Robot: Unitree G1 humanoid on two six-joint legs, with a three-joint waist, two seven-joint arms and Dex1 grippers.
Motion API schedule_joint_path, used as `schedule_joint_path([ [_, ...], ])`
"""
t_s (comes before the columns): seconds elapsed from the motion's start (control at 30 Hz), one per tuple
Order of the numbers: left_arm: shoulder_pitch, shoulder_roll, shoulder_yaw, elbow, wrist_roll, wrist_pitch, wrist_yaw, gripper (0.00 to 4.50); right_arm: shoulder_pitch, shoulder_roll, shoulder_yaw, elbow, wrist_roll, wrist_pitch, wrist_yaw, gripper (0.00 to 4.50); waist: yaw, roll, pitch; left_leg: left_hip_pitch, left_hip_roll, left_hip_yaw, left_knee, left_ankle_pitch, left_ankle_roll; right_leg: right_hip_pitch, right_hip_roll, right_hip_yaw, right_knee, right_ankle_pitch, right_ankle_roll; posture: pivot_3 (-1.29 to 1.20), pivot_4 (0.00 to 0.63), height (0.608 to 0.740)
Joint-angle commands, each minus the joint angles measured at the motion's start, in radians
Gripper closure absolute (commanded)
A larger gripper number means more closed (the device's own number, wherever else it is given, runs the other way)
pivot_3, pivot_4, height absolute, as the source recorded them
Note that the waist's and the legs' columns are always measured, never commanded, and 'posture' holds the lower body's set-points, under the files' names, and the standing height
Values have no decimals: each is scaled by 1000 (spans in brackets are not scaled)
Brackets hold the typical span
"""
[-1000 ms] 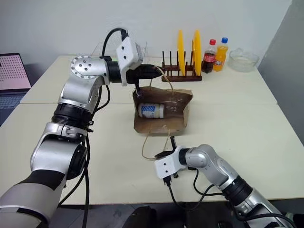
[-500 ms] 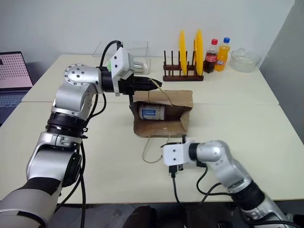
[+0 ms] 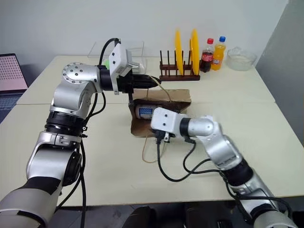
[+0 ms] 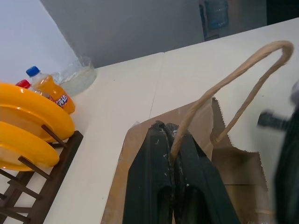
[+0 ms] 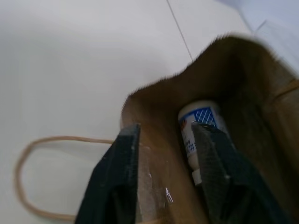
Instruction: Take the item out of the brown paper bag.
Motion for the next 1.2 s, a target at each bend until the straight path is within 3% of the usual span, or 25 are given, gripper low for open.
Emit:
schedule_joint_path([
  [0.03,-34,10,37,-21,-24,5,10,4500,-58,44,20,119,-72,-106,-90,1161,0,0,0,0,0,0,0,0,0,0,0,0,0,0,0,0,150,740],
  [0.13,-26,15,41,-30,-24,8,11,4500,-111,90,31,225,-135,-154,-172,133,0,0,0,0,0,0,0,0,0,-1,0,0,0,0,0,0,150,740],
  [0.17,-25,16,42,-32,-23,9,11,4500,-122,98,33,246,-149,-169,-188,60,0,0,0,0,0,0,0,0,0,-1,0,0,0,0,0,0,150,740],
  [0.4,-21,18,43,-33,-19,7,14,4500,-223,151,94,480,-262,-217,-221,60,-3,0,0,0,0,0,-1,0,0,-1,0,0,0,0,0,0,150,740],
  [1.03,-10,24,42,-44,-15,-1,18,4500,-436,283,123,1025,-371,-355,-299,60,-4,0,0,1,0,0,-1,0,0,-1,0,1,2,0,0,0,150,740],
  [1.13,-12,27,42,-39,-12,-6,17,4500,-449,296,116,1053,-371,-361,-308,600,-4,0,0,1,0,1,-1,0,0,-1,0,1,2,0,-1,0,150,740],
  [1.2,-12,28,42,-36,-11,-9,17,4500,-452,301,113,1063,-370,-365,-308,1284,-4,0,0,1,0,1,-1,0,0,-1,0,1,2,0,-1,0,150,740],
])
